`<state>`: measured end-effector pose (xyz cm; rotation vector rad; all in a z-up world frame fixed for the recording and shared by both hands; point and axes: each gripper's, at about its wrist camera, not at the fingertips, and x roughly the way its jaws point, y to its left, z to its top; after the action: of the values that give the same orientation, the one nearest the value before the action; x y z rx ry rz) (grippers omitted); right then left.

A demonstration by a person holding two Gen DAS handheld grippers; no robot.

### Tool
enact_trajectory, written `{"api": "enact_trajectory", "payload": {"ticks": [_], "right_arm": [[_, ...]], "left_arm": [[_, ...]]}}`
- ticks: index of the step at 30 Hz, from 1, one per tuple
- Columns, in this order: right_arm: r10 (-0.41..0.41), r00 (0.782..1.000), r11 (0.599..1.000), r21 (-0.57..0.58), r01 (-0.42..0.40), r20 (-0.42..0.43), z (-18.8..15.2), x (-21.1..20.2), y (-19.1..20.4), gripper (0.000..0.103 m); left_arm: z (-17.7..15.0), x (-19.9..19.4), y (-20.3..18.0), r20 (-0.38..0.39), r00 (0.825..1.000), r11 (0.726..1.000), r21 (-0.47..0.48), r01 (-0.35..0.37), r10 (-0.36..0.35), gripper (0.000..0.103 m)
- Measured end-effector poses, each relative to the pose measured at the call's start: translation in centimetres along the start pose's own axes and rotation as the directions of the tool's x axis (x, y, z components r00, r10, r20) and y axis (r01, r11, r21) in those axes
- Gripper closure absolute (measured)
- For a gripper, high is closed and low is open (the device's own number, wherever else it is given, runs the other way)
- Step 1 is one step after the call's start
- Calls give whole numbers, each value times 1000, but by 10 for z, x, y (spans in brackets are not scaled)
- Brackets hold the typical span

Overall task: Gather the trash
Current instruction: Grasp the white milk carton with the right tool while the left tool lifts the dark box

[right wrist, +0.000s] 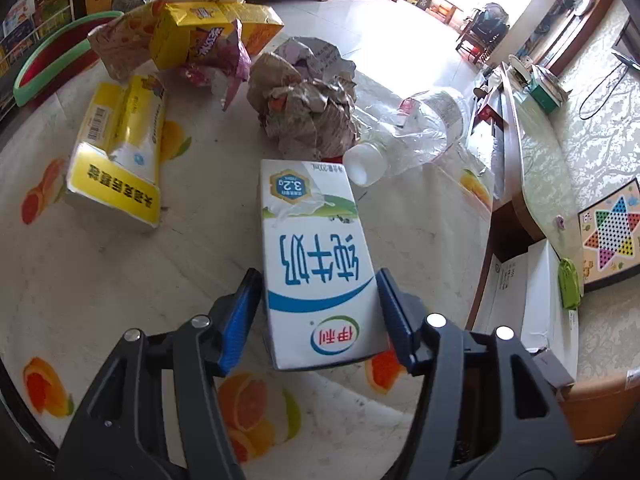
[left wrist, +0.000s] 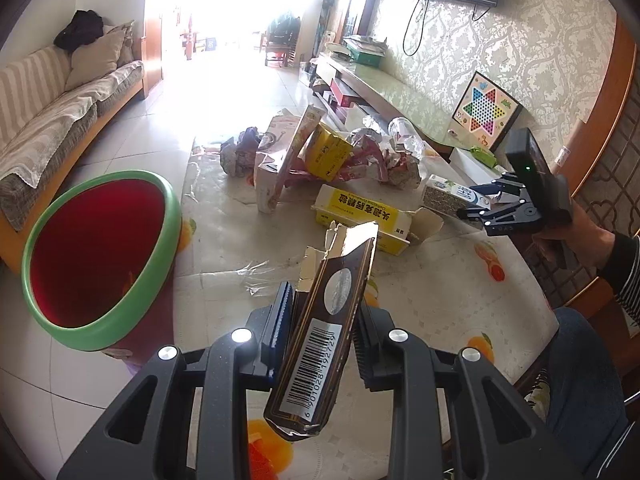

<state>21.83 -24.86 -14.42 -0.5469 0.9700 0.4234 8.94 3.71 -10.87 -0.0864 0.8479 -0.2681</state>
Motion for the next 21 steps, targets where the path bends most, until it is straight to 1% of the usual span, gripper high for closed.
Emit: {"api": "enact_trajectory", "payload": {"ticks": [2, 8, 11, 16, 21], "right_arm": [[-9, 1000, 1000, 27, 9, 23, 1, -17, 9, 47], [-6, 994, 991, 131, -8, 108, 13, -69, 32, 48], [13, 989, 984, 173, -39, 148, 20, -88, 41, 48], [34, 979, 980, 188, -73, 202, 36, -105, 58, 49], [75, 970, 981, 159, -114, 230, 54, -111, 87, 49]], "left_arm": [[1, -5, 7, 10, 1000, 1000, -8, -13, 13, 77], [6, -19, 26, 42, 997, 998, -33, -58, 60, 77], [9, -26, 39, 58, 995, 995, -56, -82, 85, 77], [14, -34, 70, 70, 988, 985, -114, -128, 137, 76], [22, -35, 112, 64, 979, 965, -193, -180, 195, 76]]}}
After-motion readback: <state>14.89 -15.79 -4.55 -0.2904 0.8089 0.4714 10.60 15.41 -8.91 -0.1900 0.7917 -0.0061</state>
